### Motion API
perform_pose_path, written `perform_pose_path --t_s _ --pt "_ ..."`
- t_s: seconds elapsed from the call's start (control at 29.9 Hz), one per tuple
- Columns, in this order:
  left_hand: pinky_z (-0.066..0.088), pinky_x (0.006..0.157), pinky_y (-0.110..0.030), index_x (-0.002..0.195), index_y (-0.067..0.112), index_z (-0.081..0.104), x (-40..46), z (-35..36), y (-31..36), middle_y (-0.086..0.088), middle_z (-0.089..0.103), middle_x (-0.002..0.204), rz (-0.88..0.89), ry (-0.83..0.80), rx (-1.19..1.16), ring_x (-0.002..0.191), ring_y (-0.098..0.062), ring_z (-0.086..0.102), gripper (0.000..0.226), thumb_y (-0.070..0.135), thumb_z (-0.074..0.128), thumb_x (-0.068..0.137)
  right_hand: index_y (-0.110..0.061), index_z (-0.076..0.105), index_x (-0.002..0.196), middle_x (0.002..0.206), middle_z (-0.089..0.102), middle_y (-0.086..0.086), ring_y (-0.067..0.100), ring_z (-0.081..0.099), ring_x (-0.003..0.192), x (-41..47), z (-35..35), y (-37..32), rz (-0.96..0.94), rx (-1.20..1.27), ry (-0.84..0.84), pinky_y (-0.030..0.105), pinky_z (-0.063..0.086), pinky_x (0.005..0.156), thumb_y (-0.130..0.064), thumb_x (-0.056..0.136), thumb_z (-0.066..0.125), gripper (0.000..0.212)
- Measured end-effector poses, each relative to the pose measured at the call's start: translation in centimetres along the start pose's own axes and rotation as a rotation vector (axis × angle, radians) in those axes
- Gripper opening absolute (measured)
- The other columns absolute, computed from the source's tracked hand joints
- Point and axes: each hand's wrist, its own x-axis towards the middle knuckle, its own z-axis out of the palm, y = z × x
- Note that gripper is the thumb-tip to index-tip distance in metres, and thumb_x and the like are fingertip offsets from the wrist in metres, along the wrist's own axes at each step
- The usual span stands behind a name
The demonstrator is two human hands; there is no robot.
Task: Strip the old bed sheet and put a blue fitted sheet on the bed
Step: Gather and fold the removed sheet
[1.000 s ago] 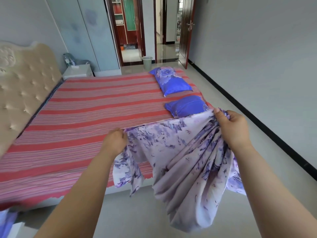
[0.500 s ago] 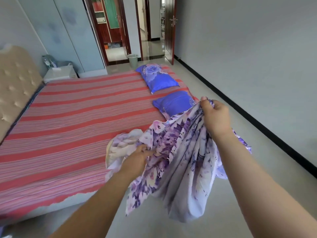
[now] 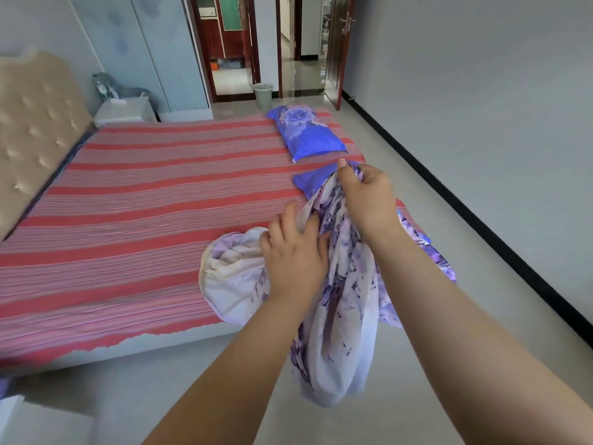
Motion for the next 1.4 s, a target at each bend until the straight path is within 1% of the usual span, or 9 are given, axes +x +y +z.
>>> perform_pose_path --t_s 0.13,0.33,0.5,0.67,0.84,0.97,1.1,1.2,1.4 --pt "0.040 0.079 -0.045 0.086 0.009 0.070 1.3 -0.7 -1.5 -0.014 0.060 0.099 -0.075 -0.285 0.144 0.094 -0.033 0.054 0.037 0.043 0.058 0.082 -0.019 0.020 0.058 0.052 0.021 -0.003 0.015 0.020 0.053 -0.5 0.4 -0.4 -0.050 -0.040 -0.028 0.031 0.019 0.051 -0.035 0.094 0.055 0.052" --pt "0.044 0.075 -0.034 0.097 0.011 0.066 -1.3 -0.7 -3.2 -0.009 0.064 0.102 -0.246 -0.540 0.066 0.097 -0.030 0.059 0.030 0.030 0.045 0.090 -0.018 0.019 0.057 0.050 0.020 -0.005 0.013 0.018 0.050 -1.6 1.6 -1.2 -0.127 -0.103 -0.099 0.032 0.017 0.049 -0.036 0.094 0.054 0.054" --pt "0.049 0.077 -0.037 0.103 0.009 0.065 -2.7 0.2 -6.5 -0.013 0.057 0.113 -0.384 -0.532 -0.198 0.096 -0.035 0.059 0.026 0.020 0.047 0.088 -0.018 0.019 0.057 0.051 0.020 -0.003 0.015 0.019 0.051 -1.8 1.9 -1.3 -0.136 -0.090 -0.129 0.032 0.017 0.050 -0.037 0.094 0.054 0.054" --pt "0.036 0.097 -0.036 0.110 0.009 0.064 -4.4 1.1 -8.3 -0.013 0.043 0.128 -0.423 -0.518 -0.077 0.121 -0.033 0.036 0.030 0.023 0.043 0.093 -0.018 0.020 0.057 0.052 0.021 -0.003 0.016 0.020 0.051 -1.6 1.9 -1.4 -0.134 -0.085 -0.125 0.031 0.019 0.051 -0.038 0.094 0.054 0.054" --pt "0.040 0.093 -0.039 0.117 0.006 0.058 -5.0 1.8 -10.3 -0.015 0.043 0.129 -0.432 -0.545 0.049 0.119 -0.033 0.040 0.034 0.026 0.037 0.098 -0.019 0.019 0.059 0.055 0.021 -0.002 0.015 0.020 0.054 -1.5 1.7 -1.1 -0.131 -0.088 -0.133 0.032 0.017 0.051 -0.039 0.093 0.055 0.053" --pt "0.043 0.084 -0.041 0.106 0.001 0.061 -3.8 1.8 -13.1 -0.017 0.053 0.116 -0.445 -0.454 0.012 0.106 -0.035 0.048 0.032 0.020 0.037 0.097 -0.019 0.020 0.059 0.055 0.020 -0.001 0.017 0.020 0.055 -1.4 1.0 -0.2 -0.122 -0.103 -0.116 0.033 0.017 0.052 -0.039 0.093 0.055 0.053" --pt "0.032 0.055 -0.030 0.084 0.006 0.064 -2.6 0.6 -16.4 -0.019 0.059 0.075 -0.579 -0.239 -0.314 0.060 -0.031 0.048 0.018 0.008 0.048 0.091 -0.018 0.024 0.060 0.058 0.023 0.000 0.016 0.021 0.056 -1.0 -0.4 1.4 -0.092 -0.133 -0.079 0.033 0.019 0.053 -0.042 0.092 0.056 0.051" --pt "0.022 0.048 -0.024 0.071 0.014 0.051 -2.2 -0.9 -17.1 -0.004 0.038 0.051 -0.769 -0.229 -0.784 0.045 -0.018 0.028 0.025 0.004 0.046 0.094 -0.019 0.025 0.061 0.057 0.022 -0.001 0.013 0.019 0.053 -0.8 -1.6 2.3 -0.055 -0.141 -0.032 0.033 0.021 0.053 -0.042 0.091 0.056 0.049" --pt "0.038 0.063 -0.023 0.086 0.022 0.057 -1.4 -4.3 -18.0 0.007 0.055 0.075 -0.571 -0.353 -0.895 0.064 -0.003 0.049 0.020 0.016 0.044 0.100 -0.019 0.024 0.059 0.056 0.024 0.000 0.018 0.022 0.054 -0.3 -4.0 4.1 0.044 -0.187 -0.021 0.033 0.023 0.055 -0.046 0.091 0.055 0.052"
